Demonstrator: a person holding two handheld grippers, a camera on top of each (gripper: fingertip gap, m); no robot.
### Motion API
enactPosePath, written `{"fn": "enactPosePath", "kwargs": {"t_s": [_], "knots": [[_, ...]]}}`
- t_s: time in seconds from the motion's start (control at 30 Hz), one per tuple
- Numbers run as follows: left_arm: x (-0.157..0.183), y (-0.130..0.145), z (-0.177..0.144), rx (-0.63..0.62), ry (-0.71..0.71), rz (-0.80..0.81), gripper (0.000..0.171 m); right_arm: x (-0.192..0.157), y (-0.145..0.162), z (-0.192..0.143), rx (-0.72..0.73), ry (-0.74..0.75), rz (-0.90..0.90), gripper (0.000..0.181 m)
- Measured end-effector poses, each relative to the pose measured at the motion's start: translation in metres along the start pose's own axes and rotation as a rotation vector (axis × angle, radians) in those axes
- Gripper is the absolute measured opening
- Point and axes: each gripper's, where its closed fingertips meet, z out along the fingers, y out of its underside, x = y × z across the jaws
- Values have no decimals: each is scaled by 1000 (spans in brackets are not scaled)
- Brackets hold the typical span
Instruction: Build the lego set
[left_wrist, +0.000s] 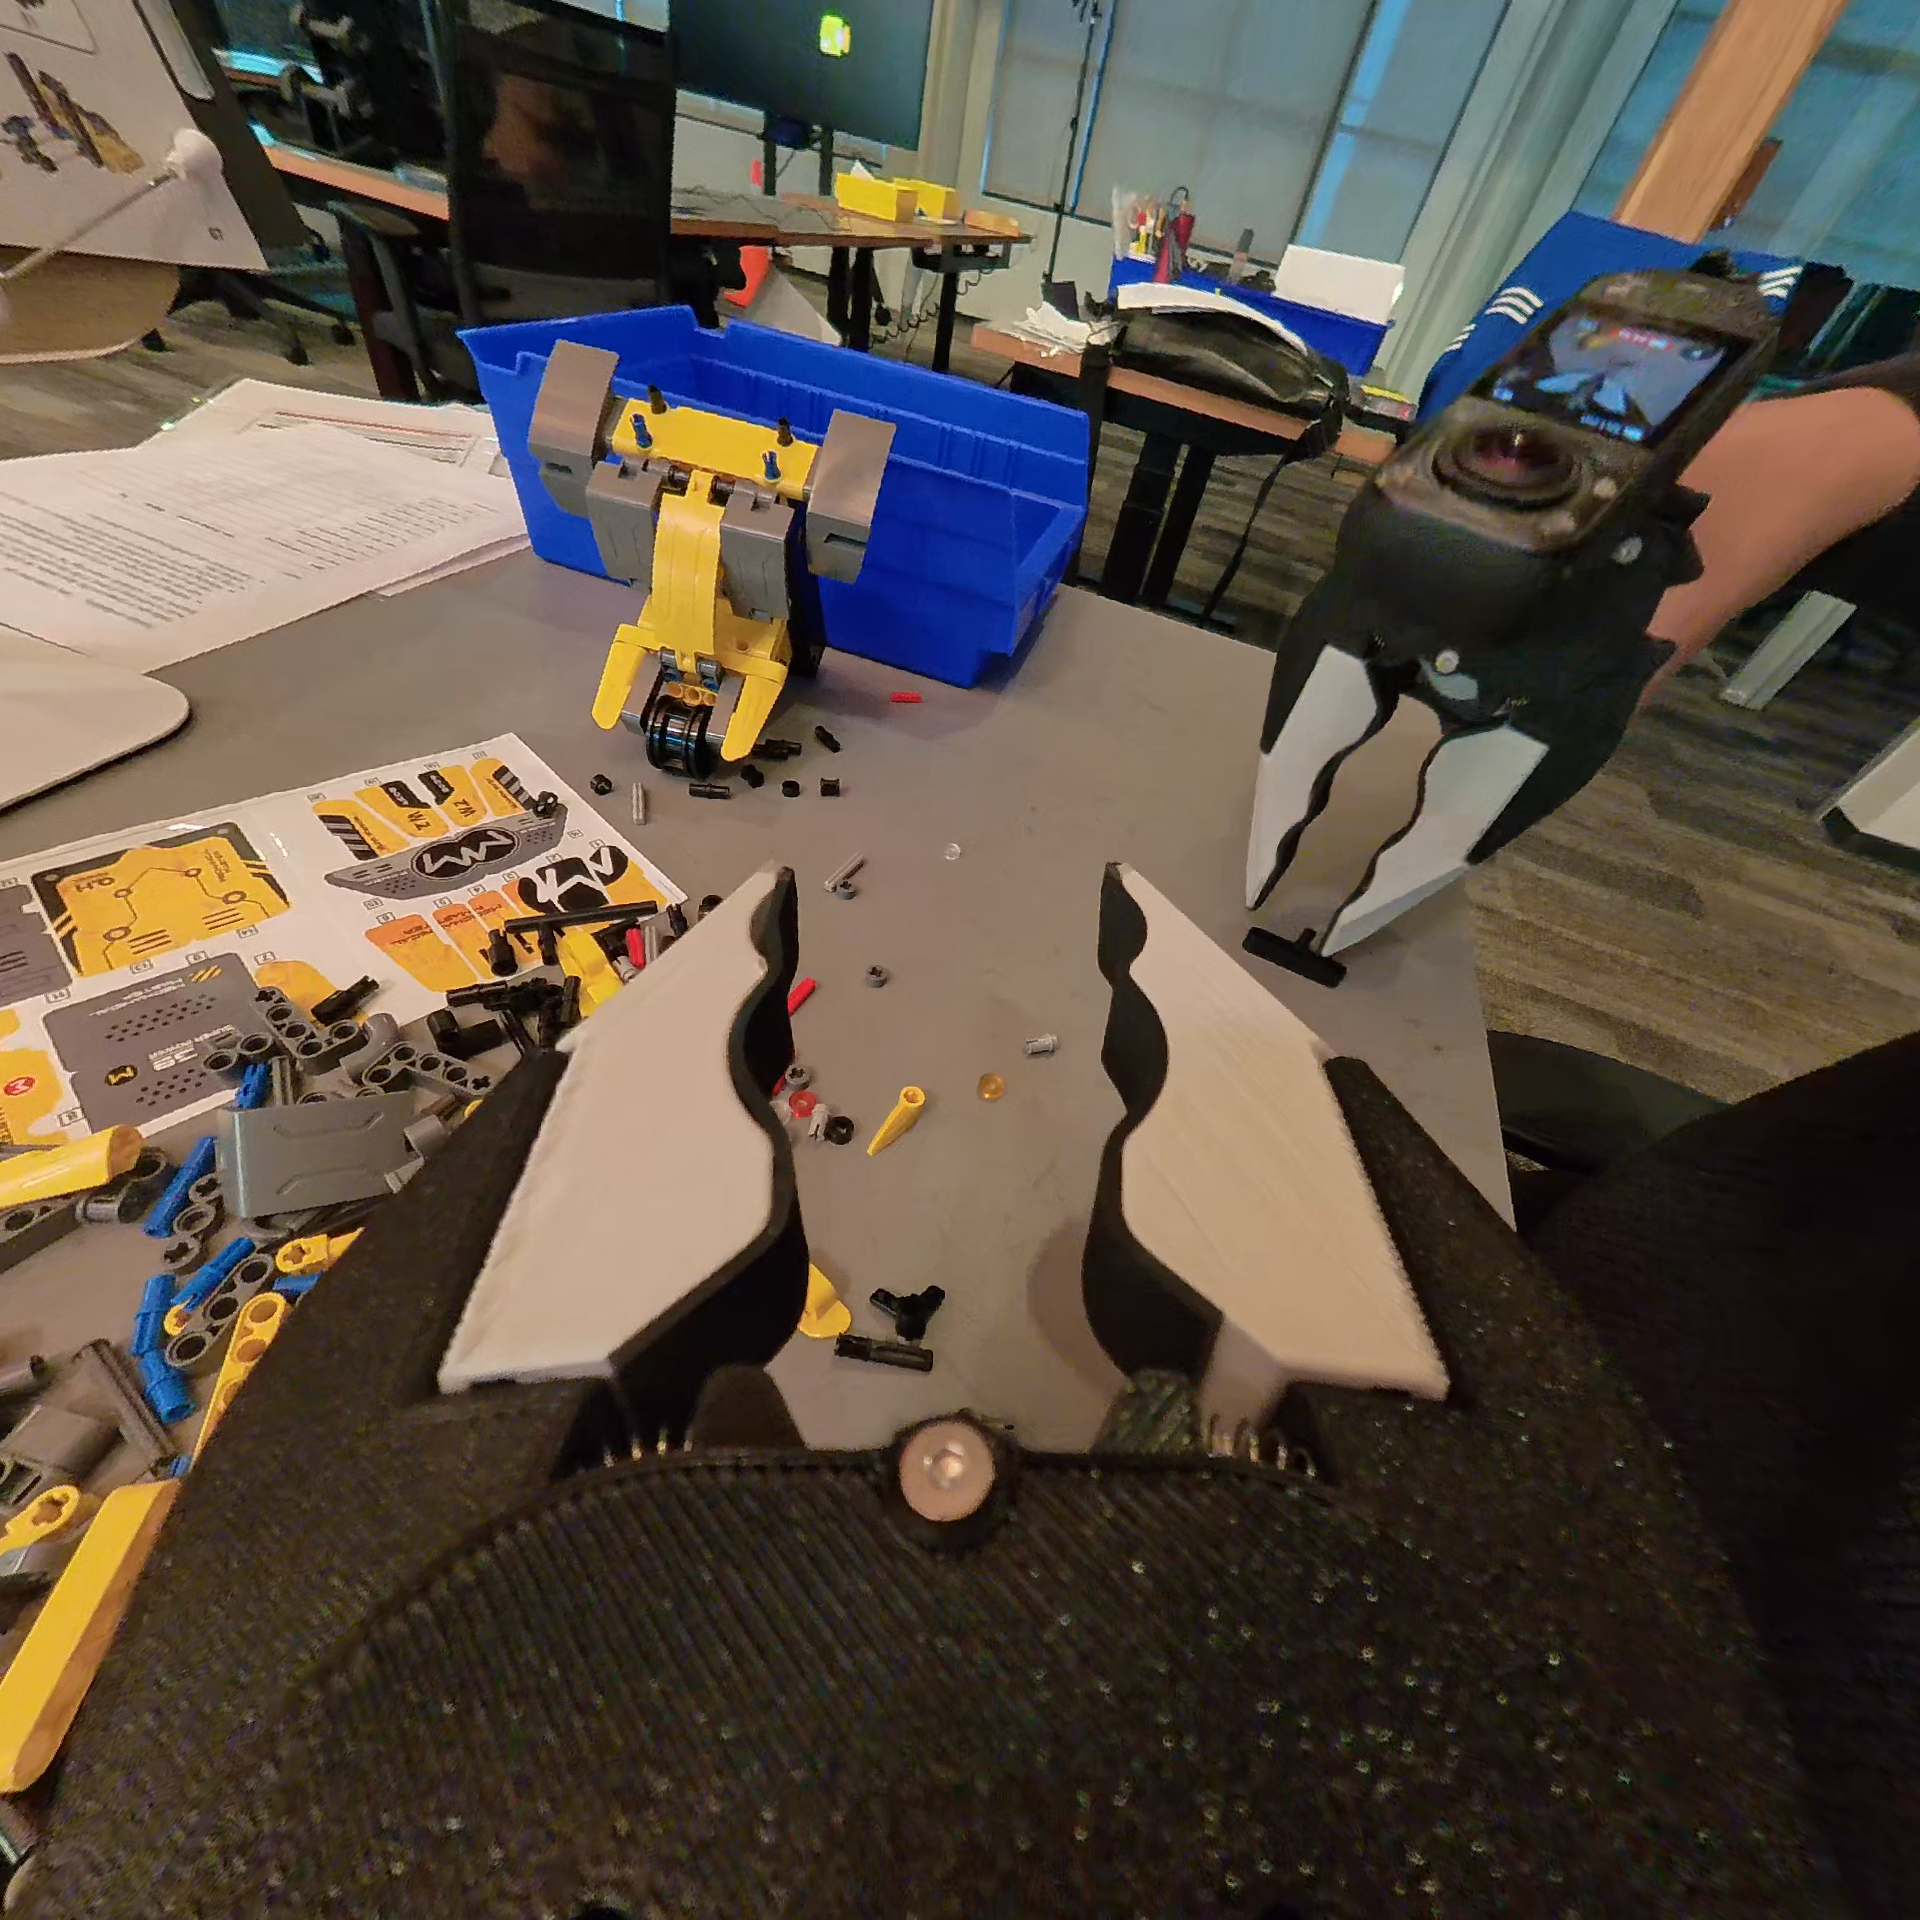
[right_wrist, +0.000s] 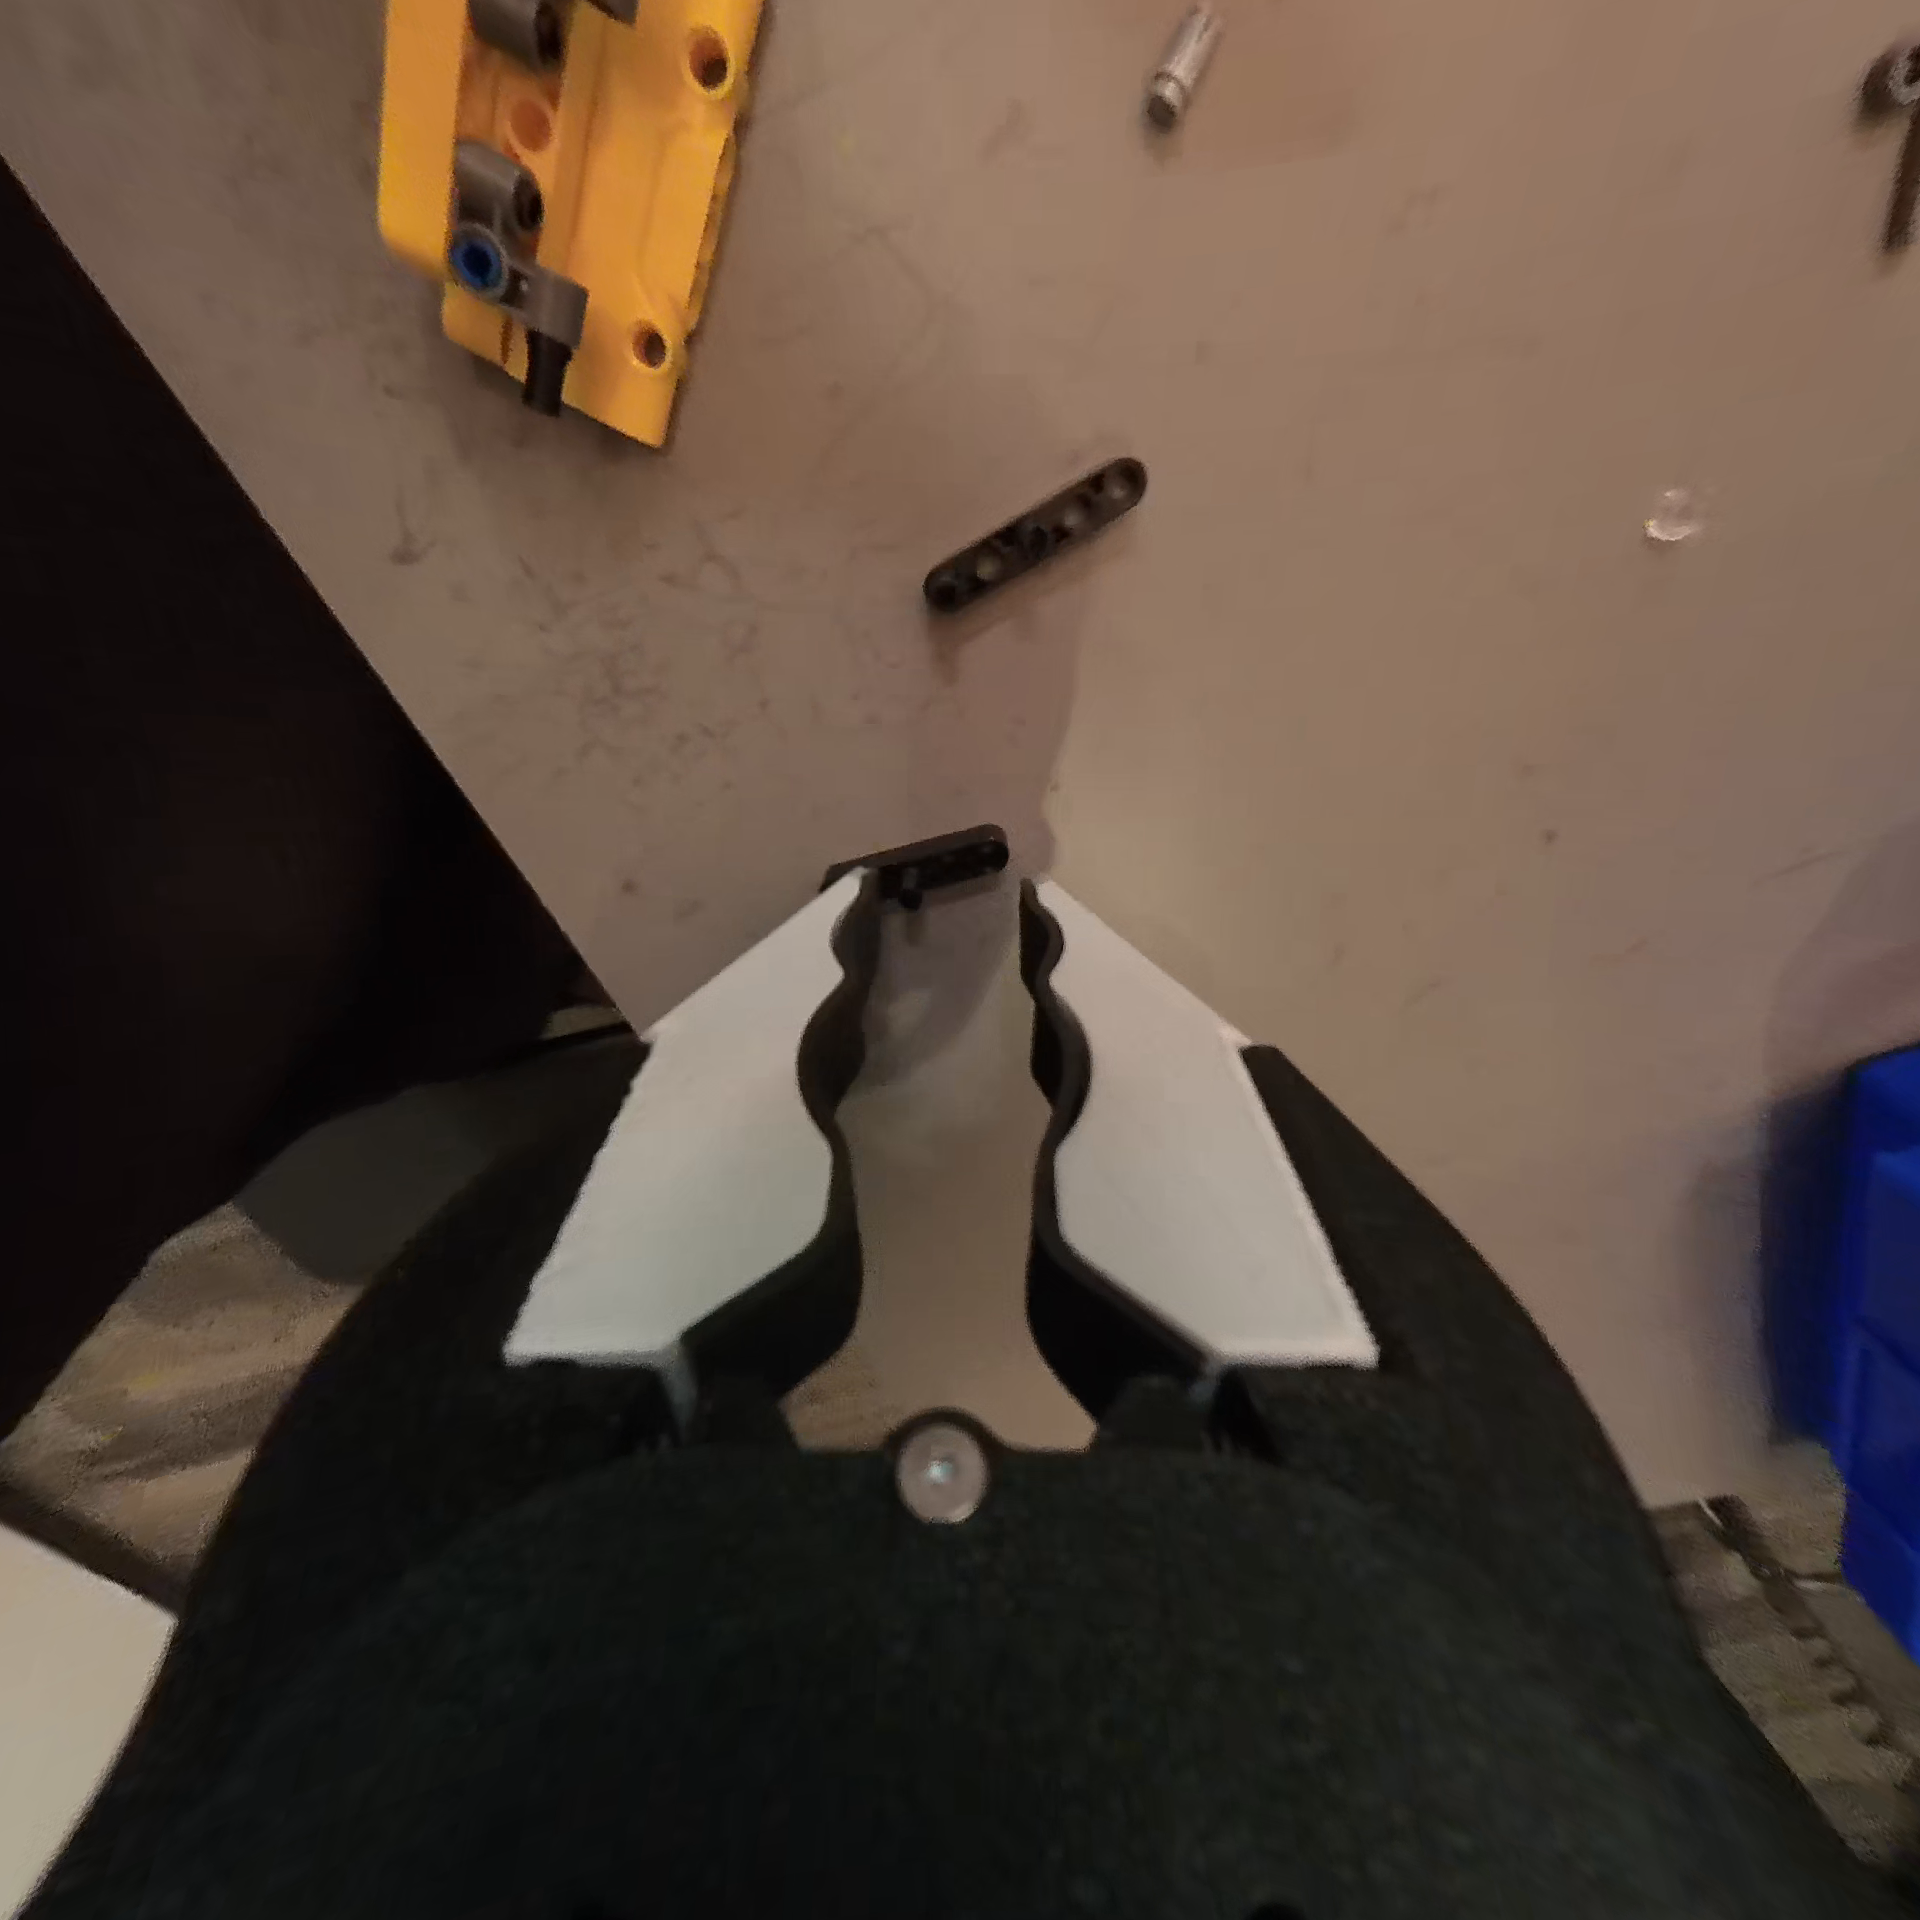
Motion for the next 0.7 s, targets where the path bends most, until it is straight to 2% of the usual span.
{"fn": "enactPosePath", "kwargs": {"t_s": [0.2,0.33,0.43,0.7], "knots": [[-1,1,0,-4,-5,-1,57,-1,-3,-10,86,-5,12,12],[-2,1,1,-6,-8,1,57,-5,-2,-5,87,-30,15,14],[-2,1,0,-6,-8,2,57,-7,-1,-2,83,-39,6,4],[-1,1,0,-4,-7,3,57,-7,-2,0,83,-74,21,2]]}}
